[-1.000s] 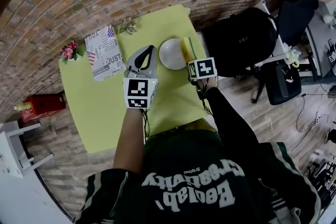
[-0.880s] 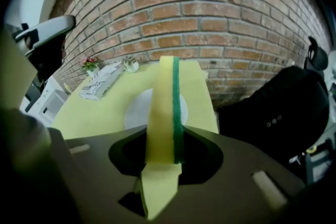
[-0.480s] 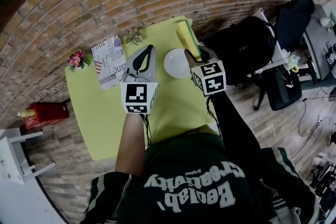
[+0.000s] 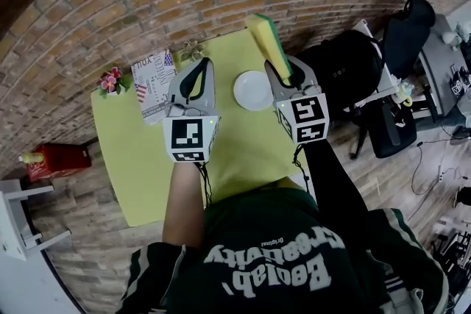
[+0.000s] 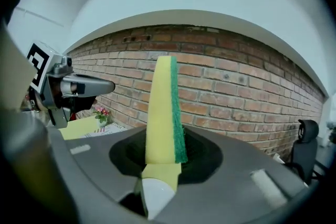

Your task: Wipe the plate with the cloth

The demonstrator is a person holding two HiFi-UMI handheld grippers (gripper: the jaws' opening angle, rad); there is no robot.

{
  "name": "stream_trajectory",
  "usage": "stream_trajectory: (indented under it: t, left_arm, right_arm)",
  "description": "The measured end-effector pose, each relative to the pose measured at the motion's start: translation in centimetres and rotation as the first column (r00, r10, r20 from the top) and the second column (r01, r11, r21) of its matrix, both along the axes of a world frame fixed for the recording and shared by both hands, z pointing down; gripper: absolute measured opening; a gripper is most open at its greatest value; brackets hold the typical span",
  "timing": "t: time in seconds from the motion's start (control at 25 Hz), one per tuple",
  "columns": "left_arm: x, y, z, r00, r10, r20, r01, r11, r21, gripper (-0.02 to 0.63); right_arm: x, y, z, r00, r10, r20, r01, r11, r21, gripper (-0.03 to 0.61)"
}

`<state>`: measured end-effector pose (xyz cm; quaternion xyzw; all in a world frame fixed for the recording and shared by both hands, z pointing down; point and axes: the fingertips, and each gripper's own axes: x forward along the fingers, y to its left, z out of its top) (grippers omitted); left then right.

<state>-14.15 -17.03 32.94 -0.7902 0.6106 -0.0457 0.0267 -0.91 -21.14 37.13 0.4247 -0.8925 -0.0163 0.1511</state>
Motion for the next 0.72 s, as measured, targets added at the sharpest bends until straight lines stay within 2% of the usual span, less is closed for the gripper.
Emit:
stream_trajectory:
  t: [0.72]
  left_arm:
    - [-2.5,3.9,-1.4,0.999,0.043,0.003,-0.044,0.999,0.027,0.003]
  right_arm:
    - [-2.0,4.5,-1.5,0.996,0.078,0.039,-0.079,0.997,0.013,0.129]
